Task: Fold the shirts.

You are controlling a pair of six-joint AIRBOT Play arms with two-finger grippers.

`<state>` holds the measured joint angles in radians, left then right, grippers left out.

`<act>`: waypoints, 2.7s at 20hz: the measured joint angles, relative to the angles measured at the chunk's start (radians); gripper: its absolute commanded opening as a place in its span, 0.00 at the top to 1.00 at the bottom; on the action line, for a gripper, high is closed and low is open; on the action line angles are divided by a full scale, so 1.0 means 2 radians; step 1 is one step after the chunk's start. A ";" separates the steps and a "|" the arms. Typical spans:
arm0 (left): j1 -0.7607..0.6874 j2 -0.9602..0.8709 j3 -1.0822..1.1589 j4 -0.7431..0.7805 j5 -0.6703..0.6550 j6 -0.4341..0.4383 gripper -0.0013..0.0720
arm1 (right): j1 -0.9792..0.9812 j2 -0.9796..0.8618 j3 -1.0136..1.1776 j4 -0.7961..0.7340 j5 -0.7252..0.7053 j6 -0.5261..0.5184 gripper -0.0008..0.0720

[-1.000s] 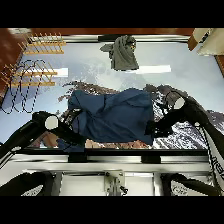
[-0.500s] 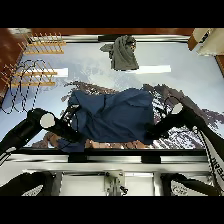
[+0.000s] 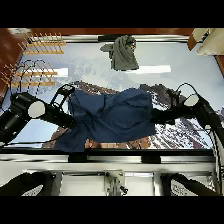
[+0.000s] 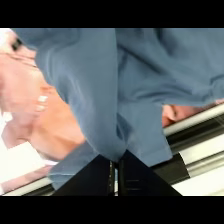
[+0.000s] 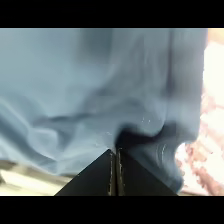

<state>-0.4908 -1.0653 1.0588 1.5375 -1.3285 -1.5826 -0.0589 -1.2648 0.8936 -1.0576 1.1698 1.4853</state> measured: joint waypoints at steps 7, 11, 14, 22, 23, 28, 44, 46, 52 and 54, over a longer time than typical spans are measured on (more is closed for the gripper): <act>0.025 -0.001 0.016 0.017 -0.004 -0.006 0.94 | -0.011 -0.014 0.011 -0.030 -0.014 0.030 0.85; 0.033 -0.006 0.014 0.018 0.003 -0.011 0.94 | -0.012 -0.031 0.012 -0.035 0.020 0.033 0.36; 0.034 -0.017 0.007 0.011 0.021 -0.022 0.94 | -0.019 -0.030 0.012 -0.038 0.047 0.019 0.30; 0.036 -0.035 0.002 0.000 0.032 -0.030 0.94 | -0.099 -0.014 -0.054 -0.043 0.107 -0.031 0.13; 0.036 -0.035 0.002 -0.001 0.032 -0.030 0.94 | -0.103 -0.014 -0.071 -0.022 0.093 -0.039 0.13; 0.036 -0.036 0.002 -0.002 0.033 -0.031 0.94 | -0.105 -0.014 -0.117 0.040 0.032 -0.055 0.13; 0.064 0.011 0.226 0.010 0.000 -0.006 0.94 | -0.064 0.090 0.035 0.066 0.065 -0.094 0.90; 0.085 0.024 0.357 0.012 0.006 -0.003 0.94 | -0.068 0.149 0.144 0.054 0.061 -0.122 0.90; 0.118 0.127 0.532 0.015 0.112 -0.019 0.94 | -0.072 0.278 0.421 -0.024 -0.024 -0.133 0.90; 0.121 0.170 0.512 0.016 0.128 -0.026 0.94 | -0.072 0.299 0.463 -0.041 -0.031 -0.115 0.90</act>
<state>-0.2493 -0.7261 2.0834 1.5696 -1.0725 -1.6348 -0.2039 -0.6662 1.8194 -1.1404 1.1076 1.2545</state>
